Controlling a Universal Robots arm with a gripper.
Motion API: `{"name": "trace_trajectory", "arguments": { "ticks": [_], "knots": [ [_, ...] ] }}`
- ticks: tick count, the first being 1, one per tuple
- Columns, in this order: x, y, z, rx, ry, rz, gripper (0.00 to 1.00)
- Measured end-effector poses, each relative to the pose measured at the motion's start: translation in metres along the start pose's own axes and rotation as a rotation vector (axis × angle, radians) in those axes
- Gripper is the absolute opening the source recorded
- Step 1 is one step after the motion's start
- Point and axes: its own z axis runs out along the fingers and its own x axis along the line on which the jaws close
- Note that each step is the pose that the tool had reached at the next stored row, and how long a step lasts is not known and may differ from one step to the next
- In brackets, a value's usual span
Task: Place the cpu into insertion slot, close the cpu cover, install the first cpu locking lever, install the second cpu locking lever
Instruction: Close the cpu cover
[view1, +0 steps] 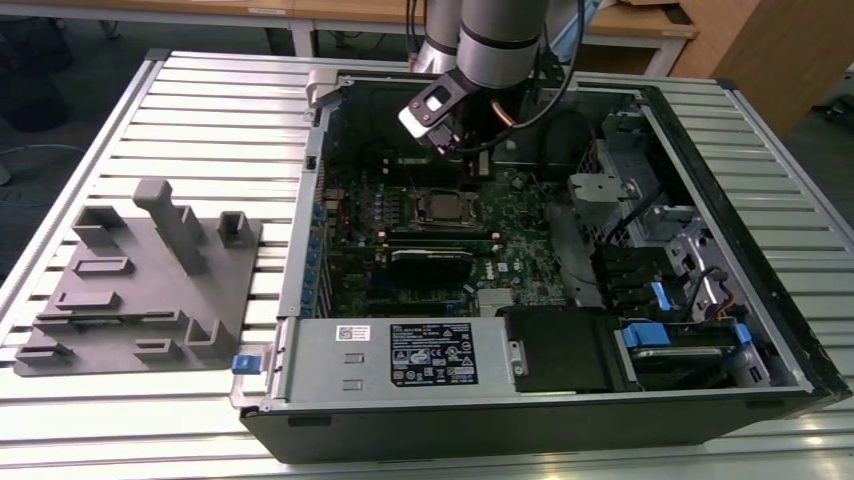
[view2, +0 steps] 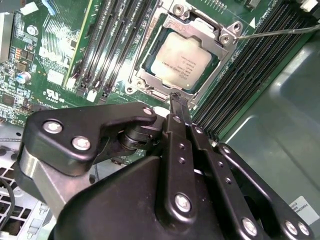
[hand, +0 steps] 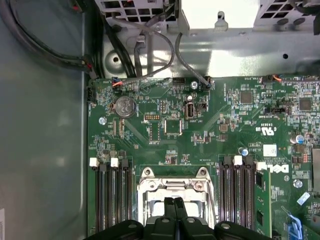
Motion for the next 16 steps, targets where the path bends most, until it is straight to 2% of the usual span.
{"name": "trace_trajectory", "arguments": {
  "ticks": [9,16],
  "knots": [
    [-0.0005,-0.0192,0.0034,-0.0003,-0.0001,0.002,0.11],
    [-0.0009,-0.0251,0.0097,-0.0002,-0.0001,0.003,0.11]
  ]
}}
